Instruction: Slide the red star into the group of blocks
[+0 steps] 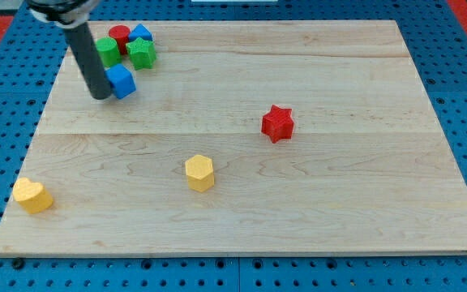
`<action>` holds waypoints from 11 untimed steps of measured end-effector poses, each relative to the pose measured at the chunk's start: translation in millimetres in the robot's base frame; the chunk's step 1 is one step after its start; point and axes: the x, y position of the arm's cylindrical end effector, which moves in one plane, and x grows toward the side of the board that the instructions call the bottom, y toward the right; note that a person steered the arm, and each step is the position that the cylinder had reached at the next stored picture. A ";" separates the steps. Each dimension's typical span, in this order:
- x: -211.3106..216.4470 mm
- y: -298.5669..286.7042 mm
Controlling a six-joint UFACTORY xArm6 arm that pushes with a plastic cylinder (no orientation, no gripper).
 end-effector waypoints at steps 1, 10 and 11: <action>-18.1 32.7; 73.6 179.8; 46.8 215.2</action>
